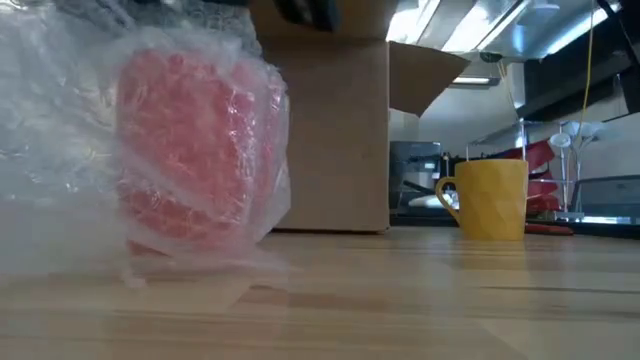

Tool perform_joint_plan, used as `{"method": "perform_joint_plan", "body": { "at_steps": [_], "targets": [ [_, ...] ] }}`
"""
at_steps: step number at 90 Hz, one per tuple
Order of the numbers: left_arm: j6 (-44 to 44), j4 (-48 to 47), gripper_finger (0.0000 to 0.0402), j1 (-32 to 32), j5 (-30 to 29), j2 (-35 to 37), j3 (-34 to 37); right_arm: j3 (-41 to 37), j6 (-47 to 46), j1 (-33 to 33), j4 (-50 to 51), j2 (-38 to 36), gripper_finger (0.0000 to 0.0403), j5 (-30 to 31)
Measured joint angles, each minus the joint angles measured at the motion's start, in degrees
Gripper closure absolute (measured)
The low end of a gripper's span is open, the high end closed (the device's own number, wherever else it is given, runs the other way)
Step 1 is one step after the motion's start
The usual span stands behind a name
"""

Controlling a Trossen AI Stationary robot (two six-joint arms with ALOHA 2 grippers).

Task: Wrap mug
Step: Wrap the red mug with bubble wrap

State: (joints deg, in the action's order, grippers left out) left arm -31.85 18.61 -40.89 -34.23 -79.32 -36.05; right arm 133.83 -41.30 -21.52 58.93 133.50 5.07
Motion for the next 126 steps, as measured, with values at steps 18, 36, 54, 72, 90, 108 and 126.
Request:
{"method": "perform_joint_plan", "body": {
  "at_steps": [18,36,54,72,90,108,126],
  "targets": [
    [-0.41,-0.45,0.0270,1.72,2.80,-0.47,0.00,0.09,-2.28,-0.26,5.42,0.54,0.0403,3.86],
    [0.65,-5.88,0.0270,-1.72,0.97,6.20,-0.58,-3.80,-2.31,0.70,2.89,1.48,0.0403,2.51],
    [-6.80,-16.99,0.0270,-7.32,-1.62,13.85,-0.81,-11.90,-1.97,2.66,-11.60,1.52,0.0403,-2.55],
    [-23.38,-25.89,0.0270,-13.58,-1.62,11.97,-0.81,-17.64,-3.28,3.65,-22.11,1.37,0.0403,-5.12],
    [-32.59,-25.29,0.0270,-17.30,-1.54,4.73,-0.80,-17.41,-3.28,3.58,-21.90,1.36,0.0403,-5.16],
    [-23.35,-10.50,0.0270,-15.08,-1.96,-1.32,-0.79,-16.84,-3.30,3.56,-21.85,1.46,0.0403,-5.18],
    [-9.00,0.32,0.0270,-11.38,-13.09,-2.82,-0.79,-16.82,-3.45,3.20,-22.00,1.46,0.0403,-5.21]
  ]
}}
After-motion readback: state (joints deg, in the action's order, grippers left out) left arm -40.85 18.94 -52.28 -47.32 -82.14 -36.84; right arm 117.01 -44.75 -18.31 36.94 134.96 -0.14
